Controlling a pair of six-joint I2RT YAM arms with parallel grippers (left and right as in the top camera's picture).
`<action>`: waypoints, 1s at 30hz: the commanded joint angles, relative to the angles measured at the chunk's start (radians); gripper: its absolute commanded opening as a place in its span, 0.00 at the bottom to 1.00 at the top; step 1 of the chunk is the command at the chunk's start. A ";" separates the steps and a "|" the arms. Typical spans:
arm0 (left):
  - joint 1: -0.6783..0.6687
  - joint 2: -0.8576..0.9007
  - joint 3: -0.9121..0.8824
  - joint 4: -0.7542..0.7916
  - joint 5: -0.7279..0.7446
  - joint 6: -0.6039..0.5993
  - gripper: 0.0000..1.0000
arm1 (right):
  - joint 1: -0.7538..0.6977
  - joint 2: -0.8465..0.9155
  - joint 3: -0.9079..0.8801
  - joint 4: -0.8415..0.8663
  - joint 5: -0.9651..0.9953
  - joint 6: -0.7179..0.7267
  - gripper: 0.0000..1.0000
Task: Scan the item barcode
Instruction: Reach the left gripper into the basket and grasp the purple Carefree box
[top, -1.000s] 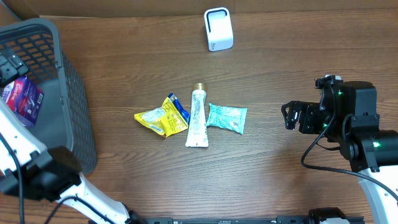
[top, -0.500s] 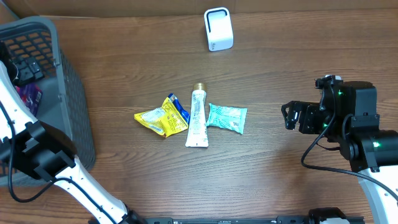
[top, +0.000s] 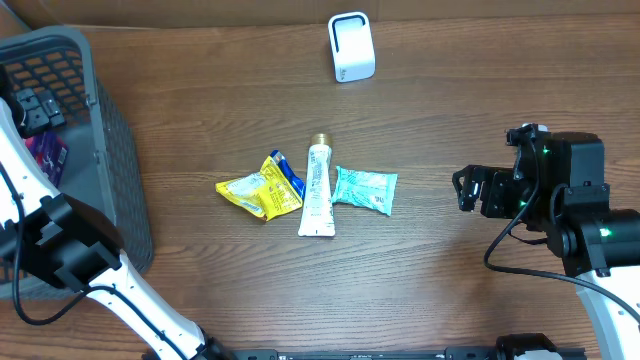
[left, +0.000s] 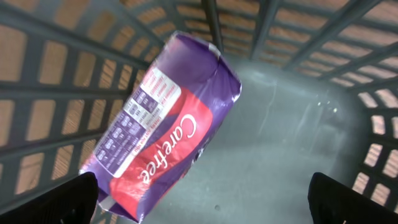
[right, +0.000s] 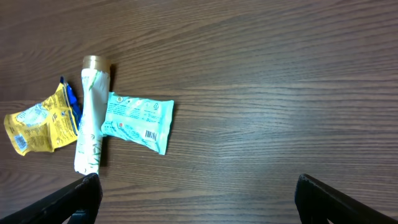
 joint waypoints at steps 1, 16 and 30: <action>0.022 0.024 -0.056 -0.002 -0.022 0.023 1.00 | 0.005 -0.001 0.018 0.005 -0.005 -0.005 1.00; 0.056 0.024 -0.105 0.058 -0.026 0.024 1.00 | 0.005 -0.001 0.018 0.000 -0.006 -0.005 1.00; 0.055 0.036 -0.107 0.142 -0.020 0.106 1.00 | 0.005 -0.001 0.018 -0.007 -0.006 -0.005 1.00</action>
